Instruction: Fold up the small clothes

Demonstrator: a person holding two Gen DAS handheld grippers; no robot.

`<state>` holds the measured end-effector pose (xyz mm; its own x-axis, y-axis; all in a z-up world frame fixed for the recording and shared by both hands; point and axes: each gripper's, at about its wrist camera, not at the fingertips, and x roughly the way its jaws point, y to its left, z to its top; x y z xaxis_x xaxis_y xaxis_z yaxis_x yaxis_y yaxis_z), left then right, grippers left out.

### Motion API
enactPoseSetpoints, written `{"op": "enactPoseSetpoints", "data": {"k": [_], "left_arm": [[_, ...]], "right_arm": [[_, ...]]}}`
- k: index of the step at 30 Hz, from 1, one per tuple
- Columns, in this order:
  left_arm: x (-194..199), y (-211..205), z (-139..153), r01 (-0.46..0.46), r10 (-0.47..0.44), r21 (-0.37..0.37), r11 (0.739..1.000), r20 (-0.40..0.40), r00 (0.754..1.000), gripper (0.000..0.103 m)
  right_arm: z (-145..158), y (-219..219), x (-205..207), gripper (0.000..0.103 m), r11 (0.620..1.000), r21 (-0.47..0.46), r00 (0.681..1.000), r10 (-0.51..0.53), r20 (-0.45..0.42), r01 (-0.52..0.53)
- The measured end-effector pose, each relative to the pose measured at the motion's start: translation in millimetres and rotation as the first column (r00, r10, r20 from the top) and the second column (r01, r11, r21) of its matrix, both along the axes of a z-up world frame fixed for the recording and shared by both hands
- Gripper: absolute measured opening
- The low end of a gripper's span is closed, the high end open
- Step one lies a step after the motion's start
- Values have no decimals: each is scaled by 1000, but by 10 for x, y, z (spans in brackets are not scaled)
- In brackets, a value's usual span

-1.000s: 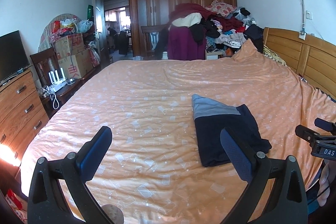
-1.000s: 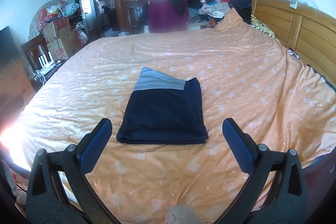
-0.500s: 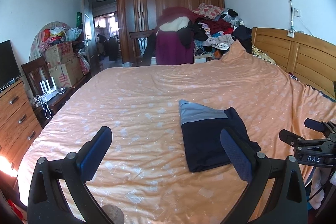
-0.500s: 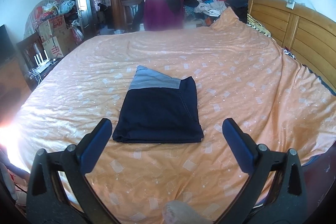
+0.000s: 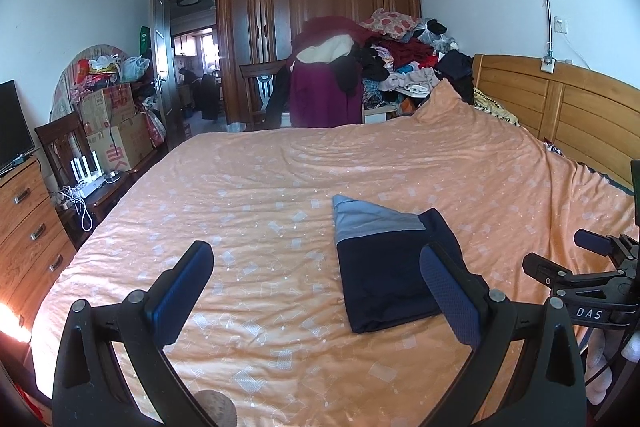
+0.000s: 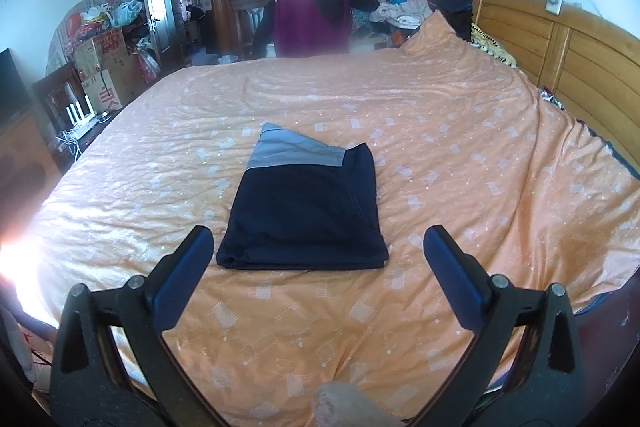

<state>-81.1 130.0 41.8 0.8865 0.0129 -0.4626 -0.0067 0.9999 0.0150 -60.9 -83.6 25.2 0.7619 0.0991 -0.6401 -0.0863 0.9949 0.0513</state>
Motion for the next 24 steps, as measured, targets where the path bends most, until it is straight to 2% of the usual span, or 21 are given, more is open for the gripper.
{"op": "enactPoseSetpoints", "data": {"k": [6,13,24], "left_arm": [[68,-9,-111,-32,34,40,999,-56,998,103],[133,96,-227,-63,67,41,997,-109,992,103],[186,162,-343,-62,68,38,997,-162,984,103]], "right_arm": [[-35,14,-94,103,1000,-7,1000,9,1,-9],[-59,64,-113,103,999,-31,1000,17,4,-17],[-82,174,-112,103,998,-56,999,32,4,-32]]}}
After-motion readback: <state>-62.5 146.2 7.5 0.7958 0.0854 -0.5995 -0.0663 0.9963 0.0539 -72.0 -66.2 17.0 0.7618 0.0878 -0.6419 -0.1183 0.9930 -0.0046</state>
